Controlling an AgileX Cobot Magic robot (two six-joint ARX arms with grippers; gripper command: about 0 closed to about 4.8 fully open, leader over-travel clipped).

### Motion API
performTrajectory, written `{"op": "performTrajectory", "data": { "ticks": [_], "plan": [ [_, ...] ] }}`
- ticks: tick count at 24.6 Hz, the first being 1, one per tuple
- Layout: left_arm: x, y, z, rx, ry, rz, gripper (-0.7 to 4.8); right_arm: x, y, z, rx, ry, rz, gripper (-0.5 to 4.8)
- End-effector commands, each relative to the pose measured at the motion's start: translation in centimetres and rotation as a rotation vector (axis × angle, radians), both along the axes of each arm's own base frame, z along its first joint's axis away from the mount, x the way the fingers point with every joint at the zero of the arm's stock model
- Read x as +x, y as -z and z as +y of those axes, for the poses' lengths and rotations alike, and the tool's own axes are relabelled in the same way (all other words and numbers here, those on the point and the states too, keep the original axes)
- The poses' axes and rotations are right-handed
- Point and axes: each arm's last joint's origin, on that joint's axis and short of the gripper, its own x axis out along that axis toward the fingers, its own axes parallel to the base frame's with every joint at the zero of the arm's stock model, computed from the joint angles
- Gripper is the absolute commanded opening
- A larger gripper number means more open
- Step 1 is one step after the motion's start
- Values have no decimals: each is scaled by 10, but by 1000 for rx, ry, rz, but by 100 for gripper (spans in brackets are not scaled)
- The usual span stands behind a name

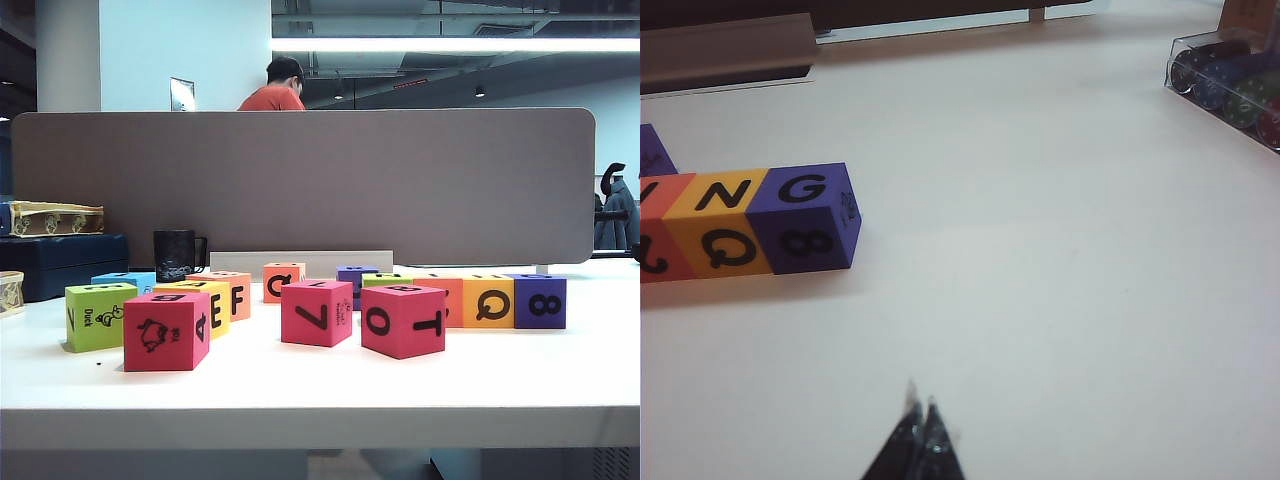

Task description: Select the appropriate blocks from the scattered letter blocks on the table and arrange them in a row to spell out "LEARNING".

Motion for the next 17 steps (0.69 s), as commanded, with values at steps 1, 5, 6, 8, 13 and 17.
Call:
{"op": "performTrajectory", "data": {
  "ticks": [1, 5, 6, 8, 13, 17],
  "plan": [
    [0, 1, 0, 1, -13, -1, -5, 0, -1, 0, 2, -2, -18, -1],
    [0, 1, 0, 2, -15, 0, -5, 0, -1, 0, 2, -3, -18, -1],
    [0, 1, 0, 2, -15, 0, -5, 0, -1, 0, 2, -3, -18, -1],
    [0, 1, 0, 2, -15, 0, -5, 0, -1, 0, 2, -4, -17, -1],
    [0, 1, 0, 0, -11, 1, -5, 0, -1, 0, 8, -10, -18, -1],
    [0, 1, 0, -5, -8, 1, -5, 0, -1, 1, 12, -34, -24, -1]
  ]
}}
